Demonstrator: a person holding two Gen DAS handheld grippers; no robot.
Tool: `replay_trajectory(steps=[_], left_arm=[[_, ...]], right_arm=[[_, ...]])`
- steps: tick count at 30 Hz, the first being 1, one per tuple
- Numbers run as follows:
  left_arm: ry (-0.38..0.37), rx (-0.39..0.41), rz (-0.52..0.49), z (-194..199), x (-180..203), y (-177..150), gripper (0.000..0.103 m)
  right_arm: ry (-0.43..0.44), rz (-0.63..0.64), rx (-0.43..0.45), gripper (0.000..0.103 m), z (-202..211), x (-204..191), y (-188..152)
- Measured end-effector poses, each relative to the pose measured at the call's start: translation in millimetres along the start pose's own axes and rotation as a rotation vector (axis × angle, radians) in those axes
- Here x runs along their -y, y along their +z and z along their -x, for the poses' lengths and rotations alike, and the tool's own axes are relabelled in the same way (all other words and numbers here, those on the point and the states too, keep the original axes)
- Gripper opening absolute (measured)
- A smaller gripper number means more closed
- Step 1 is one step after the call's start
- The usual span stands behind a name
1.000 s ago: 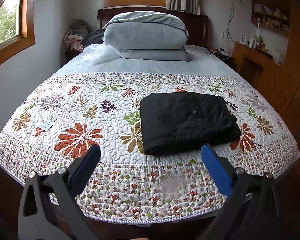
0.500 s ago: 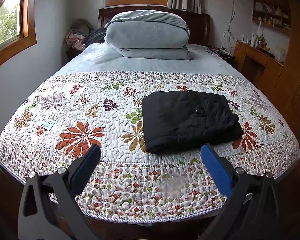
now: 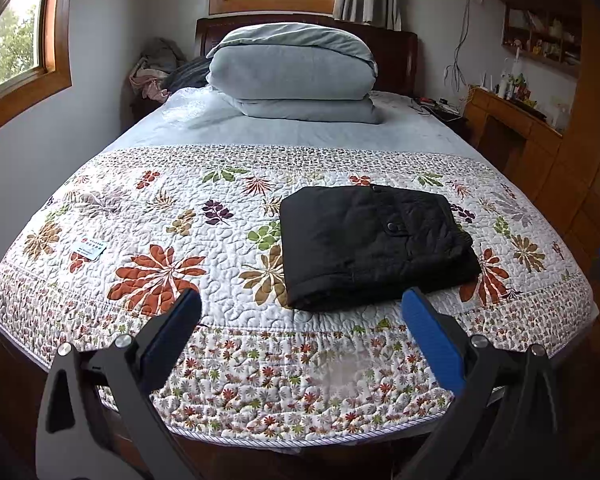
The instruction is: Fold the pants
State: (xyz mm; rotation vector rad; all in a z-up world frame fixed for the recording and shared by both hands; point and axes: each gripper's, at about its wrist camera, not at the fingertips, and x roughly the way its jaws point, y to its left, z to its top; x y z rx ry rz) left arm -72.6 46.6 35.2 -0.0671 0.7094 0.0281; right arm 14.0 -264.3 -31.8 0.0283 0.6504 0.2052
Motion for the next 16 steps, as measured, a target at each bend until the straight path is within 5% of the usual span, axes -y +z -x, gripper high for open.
replay_trajectory(steps=[16], left_arm=[[0.006, -0.008, 0.029, -2.5, -3.9, 0.4, 0.1]], right_arm=[[-0.003, -0.002, -0.015, 0.1, -6.9, 3.5, -2.1]])
